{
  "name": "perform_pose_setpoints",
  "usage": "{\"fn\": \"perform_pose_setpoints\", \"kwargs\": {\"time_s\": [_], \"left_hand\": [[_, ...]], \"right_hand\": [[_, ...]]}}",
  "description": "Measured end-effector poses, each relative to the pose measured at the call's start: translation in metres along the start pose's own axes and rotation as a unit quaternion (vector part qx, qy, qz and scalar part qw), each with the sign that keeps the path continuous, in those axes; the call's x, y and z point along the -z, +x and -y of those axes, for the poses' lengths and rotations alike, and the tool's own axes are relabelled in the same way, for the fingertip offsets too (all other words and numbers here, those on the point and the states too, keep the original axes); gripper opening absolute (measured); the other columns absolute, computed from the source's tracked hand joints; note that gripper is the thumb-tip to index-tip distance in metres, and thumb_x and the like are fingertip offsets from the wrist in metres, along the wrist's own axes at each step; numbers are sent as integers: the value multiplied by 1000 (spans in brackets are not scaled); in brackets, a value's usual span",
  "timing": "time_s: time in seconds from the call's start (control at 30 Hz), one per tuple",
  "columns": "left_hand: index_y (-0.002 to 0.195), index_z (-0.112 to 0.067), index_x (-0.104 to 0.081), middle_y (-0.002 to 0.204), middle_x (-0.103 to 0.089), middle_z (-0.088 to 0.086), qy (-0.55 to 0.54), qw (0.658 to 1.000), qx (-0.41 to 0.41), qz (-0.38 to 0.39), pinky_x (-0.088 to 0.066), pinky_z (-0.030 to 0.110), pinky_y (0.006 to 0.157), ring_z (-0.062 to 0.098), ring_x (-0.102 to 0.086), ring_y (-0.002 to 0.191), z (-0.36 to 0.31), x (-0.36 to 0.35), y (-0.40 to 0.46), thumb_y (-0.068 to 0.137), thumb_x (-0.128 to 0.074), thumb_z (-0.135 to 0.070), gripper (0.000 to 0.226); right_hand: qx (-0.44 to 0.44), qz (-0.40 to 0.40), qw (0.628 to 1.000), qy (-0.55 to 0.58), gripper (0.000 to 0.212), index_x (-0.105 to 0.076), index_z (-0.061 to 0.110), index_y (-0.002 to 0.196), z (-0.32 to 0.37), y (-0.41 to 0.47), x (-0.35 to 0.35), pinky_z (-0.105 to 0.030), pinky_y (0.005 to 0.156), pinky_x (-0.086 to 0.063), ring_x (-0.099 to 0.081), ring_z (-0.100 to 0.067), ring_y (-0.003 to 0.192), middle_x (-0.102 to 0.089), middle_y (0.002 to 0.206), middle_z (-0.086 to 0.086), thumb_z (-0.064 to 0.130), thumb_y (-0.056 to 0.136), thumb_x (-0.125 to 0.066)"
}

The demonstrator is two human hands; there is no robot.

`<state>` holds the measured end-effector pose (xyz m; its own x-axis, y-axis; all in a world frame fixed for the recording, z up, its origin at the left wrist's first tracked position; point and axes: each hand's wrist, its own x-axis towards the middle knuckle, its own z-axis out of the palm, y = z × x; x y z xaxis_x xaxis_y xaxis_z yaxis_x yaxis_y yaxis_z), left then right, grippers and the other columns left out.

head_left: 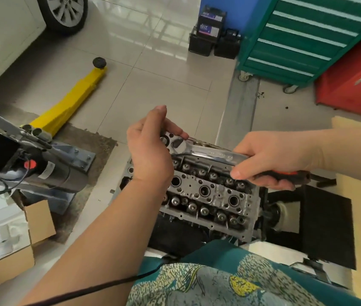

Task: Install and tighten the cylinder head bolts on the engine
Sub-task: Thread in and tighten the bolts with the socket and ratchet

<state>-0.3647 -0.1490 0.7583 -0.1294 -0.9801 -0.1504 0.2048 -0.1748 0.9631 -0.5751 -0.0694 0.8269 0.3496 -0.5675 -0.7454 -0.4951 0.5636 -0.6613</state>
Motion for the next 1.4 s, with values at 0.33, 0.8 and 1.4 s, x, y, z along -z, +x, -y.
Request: {"fn": "perform_pose_setpoints", "kwargs": {"time_s": [0.33, 0.8, 1.4], "left_hand": [[89, -13, -76, 80, -75, -16, 136, 959, -2, 247, -52, 13, 72, -4, -67, 75, -8, 25, 20, 106, -46, -18, 36], [95, -8, -58, 68, -50, -2, -27, 949, 172, 264, -30, 36, 62, 16, -36, 55, -23, 10, 23, 72, -66, -51, 49], [104, -3, -58, 70, -51, 0, 2, 943, 181, 279, -26, 36, 66, 17, -32, 59, 19, -38, -12, 89, -55, -41, 40]], "right_hand": [[-38, -219, 929, -297, 20, -59, 30, 75, 26, -3, -10, -30, 54, -46, -60, -13, 54, -63, 61, 2, 39, 93, -63], [19, -510, 728, -458, 20, -44, 36, 81, 46, -4, -42, -28, 53, -21, -51, -16, 65, -51, 67, 12, 45, 97, -52], [65, -473, 786, -393, 14, -57, 39, 91, -48, -19, -16, -31, 58, -41, -50, -1, 68, -57, 71, 18, 51, 97, -53]]}}
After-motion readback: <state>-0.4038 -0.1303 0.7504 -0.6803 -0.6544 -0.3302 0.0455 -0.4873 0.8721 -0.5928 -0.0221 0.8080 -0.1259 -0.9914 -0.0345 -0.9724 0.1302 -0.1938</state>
